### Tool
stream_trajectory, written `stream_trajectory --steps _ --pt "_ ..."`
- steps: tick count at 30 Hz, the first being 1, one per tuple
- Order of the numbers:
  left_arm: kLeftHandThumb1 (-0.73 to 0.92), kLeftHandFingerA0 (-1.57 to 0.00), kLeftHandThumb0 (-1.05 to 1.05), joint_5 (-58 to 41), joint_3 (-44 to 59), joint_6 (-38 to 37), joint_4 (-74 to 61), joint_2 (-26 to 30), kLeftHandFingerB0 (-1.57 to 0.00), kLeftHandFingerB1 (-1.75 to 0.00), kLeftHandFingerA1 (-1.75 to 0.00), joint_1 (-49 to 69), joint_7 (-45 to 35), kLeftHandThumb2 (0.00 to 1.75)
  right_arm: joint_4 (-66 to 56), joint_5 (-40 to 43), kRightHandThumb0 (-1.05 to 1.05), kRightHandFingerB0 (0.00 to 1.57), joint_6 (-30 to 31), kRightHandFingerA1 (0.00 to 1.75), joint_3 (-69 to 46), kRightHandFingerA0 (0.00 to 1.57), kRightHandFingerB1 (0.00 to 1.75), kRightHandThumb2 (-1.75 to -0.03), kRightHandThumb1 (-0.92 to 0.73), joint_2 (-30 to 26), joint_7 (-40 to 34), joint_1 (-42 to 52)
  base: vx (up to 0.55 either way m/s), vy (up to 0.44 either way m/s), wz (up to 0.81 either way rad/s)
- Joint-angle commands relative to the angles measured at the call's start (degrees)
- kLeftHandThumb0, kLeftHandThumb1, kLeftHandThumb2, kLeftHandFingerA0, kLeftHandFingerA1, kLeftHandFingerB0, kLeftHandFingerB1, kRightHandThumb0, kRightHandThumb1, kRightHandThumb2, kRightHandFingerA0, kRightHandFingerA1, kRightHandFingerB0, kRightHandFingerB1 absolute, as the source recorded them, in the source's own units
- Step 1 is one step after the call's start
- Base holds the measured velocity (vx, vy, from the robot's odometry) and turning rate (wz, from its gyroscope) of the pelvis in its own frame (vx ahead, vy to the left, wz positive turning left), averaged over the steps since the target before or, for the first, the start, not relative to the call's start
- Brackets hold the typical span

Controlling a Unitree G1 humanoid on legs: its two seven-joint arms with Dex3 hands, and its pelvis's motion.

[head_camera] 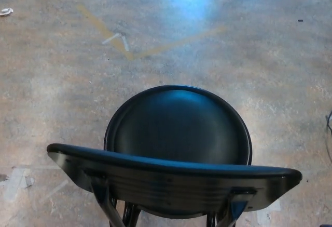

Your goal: Use the right hand to rotate the back of the chair to its left.

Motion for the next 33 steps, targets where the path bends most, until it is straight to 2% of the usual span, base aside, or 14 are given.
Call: stream_trajectory --steps 1,33 --pt "0.74 -0.57 -0.46 1.0 0.1 0.0 1.0 0.3 -0.51 -0.41 -0.48 0.3 0.4 0.62 1.5 -0.5 -1.05 0.00 -5.0 1.10 -0.2 0.00 0.73 -0.82 -0.90 -0.6 -2.4 0.0 0.00 0.000 0.00" --pt "0.74 -0.57 -0.46 1.4 0.4 0.0 1.1 0.2 -0.51 -0.41 -0.48 0.8 0.4 0.62 2.2 -0.9 -1.05 0.00 -5.7 1.10 -0.2 0.00 0.73 -0.82 -0.90 -0.5 -2.7 0.3 0.00 0.000 0.00"
